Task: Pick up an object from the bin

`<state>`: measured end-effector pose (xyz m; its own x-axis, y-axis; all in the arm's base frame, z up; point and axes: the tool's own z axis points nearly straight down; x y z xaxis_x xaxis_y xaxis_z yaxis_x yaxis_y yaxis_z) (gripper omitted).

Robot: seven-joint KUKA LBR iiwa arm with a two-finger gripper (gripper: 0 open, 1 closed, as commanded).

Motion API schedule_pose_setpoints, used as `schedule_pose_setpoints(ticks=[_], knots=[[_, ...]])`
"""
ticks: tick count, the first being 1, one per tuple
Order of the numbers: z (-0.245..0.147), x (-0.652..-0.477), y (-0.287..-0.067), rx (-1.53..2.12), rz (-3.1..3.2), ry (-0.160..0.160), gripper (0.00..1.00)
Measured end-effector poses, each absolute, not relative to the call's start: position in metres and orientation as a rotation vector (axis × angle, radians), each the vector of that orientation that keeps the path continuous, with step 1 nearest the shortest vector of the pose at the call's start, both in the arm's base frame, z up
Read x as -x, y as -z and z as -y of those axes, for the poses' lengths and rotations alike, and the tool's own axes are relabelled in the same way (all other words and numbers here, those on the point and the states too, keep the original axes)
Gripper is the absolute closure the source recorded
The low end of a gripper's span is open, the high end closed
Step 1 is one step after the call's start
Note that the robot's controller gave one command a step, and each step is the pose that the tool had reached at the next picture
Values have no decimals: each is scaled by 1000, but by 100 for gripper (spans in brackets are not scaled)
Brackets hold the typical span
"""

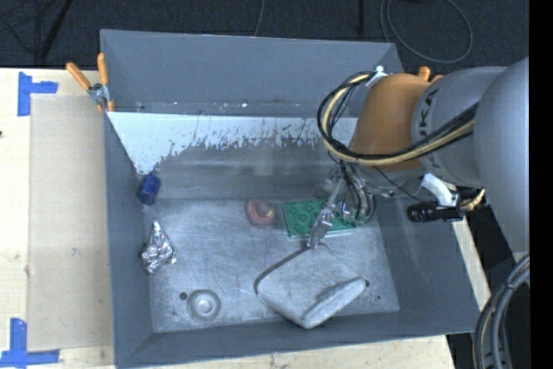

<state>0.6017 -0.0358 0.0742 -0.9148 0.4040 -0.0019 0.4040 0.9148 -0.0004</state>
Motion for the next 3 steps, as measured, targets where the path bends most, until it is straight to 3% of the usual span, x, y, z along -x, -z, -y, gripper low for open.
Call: schedule_pose_setpoints(ticks=[1, 2, 3], knots=[[35, -603, -76, -645, -3070, 0, 100], [35, -603, -97, -638, -3074, 0, 100], [36, -605, -167, -629, -3072, -2, 100]])
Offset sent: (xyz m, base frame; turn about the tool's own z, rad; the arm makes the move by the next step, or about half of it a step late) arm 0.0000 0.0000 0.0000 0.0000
